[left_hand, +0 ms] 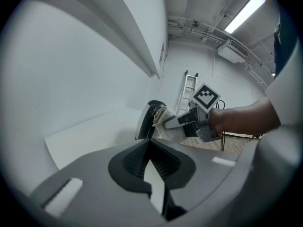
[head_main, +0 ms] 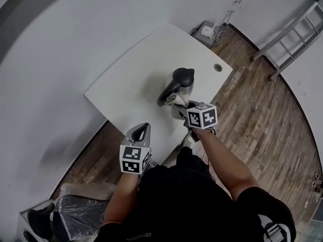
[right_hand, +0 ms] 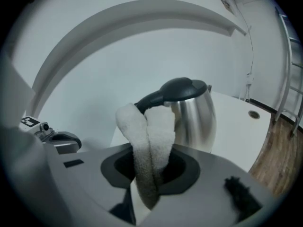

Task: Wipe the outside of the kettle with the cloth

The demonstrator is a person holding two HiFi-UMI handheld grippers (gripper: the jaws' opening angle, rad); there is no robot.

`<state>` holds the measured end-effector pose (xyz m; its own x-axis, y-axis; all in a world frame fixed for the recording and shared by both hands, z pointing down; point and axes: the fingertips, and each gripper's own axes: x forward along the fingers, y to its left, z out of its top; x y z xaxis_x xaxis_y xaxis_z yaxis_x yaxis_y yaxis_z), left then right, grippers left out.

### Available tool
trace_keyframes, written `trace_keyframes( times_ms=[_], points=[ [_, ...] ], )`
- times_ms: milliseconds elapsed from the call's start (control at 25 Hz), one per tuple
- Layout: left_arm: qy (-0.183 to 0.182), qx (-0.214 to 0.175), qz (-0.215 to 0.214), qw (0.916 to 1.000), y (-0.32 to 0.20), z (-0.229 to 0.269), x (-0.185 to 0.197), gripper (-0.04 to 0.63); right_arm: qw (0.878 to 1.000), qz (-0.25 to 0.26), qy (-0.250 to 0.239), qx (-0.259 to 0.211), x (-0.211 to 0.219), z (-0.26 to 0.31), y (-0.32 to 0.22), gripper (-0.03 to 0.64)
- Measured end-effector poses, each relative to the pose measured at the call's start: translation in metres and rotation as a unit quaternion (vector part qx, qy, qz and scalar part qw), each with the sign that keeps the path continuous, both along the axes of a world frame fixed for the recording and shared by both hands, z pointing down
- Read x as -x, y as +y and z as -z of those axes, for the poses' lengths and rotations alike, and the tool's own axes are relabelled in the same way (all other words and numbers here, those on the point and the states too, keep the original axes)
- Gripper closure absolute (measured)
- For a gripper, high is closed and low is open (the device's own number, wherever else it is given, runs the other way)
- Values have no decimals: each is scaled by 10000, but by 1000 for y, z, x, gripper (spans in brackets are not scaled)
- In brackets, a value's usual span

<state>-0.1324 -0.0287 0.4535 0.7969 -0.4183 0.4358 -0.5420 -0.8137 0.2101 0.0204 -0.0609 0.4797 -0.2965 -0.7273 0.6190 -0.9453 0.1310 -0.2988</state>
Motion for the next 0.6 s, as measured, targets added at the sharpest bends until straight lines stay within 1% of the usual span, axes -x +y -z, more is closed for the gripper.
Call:
trace_keyframes(
  times_ms=[160, 280, 400, 520, 600],
  points=[
    [43, -110, -43, 9999, -1, 3, 13, 588, 9995, -67, 185, -257, -6, 23, 11, 518],
    [28, -2, -126, 9999, 7, -7, 18, 588, 9992, -183, 227, -273, -12, 29, 28, 518],
    [42, 75, -308, 9995, 17, -16, 10, 588, 9990, -226, 296, -257, -17, 34, 48, 518],
    [73, 24, -439, 9990, 20, -12, -5, 588, 9988, -158, 362, -297, -20, 43, 59, 518],
    [93, -25, -443, 9990, 21, -6, -10, 588, 9990, -83, 315, -298, -21, 46, 64, 518]
  ],
)
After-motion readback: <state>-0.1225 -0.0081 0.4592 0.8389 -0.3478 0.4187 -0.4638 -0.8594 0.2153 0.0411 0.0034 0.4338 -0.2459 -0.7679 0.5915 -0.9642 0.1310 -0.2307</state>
